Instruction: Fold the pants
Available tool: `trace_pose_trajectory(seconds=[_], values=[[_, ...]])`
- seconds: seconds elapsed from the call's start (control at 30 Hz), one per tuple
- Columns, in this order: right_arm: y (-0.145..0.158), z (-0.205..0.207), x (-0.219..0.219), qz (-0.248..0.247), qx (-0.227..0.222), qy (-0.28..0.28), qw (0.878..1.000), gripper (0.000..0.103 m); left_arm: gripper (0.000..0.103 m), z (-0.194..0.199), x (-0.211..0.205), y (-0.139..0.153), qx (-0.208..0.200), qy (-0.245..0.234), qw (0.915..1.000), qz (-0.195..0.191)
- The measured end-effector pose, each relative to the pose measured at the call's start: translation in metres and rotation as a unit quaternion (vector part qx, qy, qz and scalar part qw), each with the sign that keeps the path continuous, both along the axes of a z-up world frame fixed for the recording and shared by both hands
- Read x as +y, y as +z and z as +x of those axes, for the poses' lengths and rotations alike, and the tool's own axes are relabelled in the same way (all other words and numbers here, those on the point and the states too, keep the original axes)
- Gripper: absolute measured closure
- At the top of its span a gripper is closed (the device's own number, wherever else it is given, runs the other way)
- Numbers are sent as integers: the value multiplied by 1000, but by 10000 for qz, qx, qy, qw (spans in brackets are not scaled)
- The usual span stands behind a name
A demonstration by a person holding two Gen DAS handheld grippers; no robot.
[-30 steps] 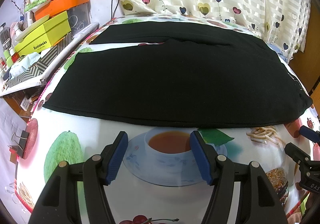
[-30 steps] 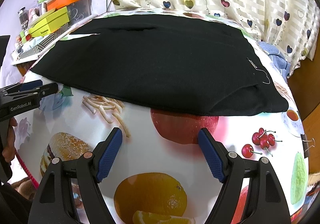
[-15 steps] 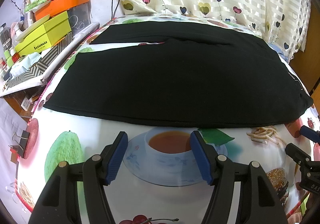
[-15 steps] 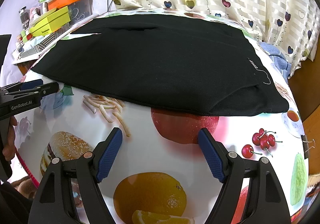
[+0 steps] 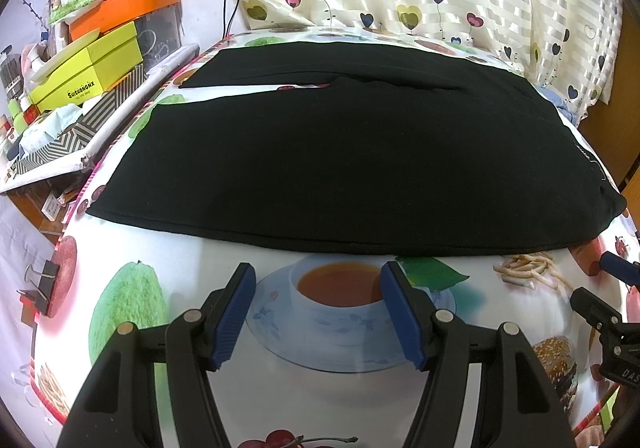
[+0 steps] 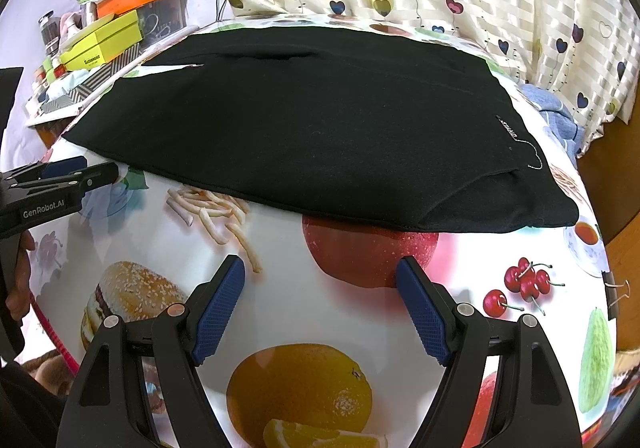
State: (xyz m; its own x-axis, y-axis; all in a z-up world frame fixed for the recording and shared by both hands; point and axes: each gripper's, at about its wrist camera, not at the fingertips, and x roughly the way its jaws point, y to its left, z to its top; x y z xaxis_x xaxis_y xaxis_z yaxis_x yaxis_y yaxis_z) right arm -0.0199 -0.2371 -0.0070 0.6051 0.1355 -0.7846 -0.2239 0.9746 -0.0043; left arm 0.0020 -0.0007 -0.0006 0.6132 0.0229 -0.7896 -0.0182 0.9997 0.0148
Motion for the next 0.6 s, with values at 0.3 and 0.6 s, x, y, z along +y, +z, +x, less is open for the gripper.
trace_pose_trajectory(seconds=[0.3, 0.6], values=[[3, 4, -2, -3, 93, 76, 9999, 25, 35, -1, 0, -1, -21, 40, 10000, -22], [3, 4, -2, -2, 124, 121, 9998, 25, 35, -1, 0, -1, -20, 45, 10000, -27]])
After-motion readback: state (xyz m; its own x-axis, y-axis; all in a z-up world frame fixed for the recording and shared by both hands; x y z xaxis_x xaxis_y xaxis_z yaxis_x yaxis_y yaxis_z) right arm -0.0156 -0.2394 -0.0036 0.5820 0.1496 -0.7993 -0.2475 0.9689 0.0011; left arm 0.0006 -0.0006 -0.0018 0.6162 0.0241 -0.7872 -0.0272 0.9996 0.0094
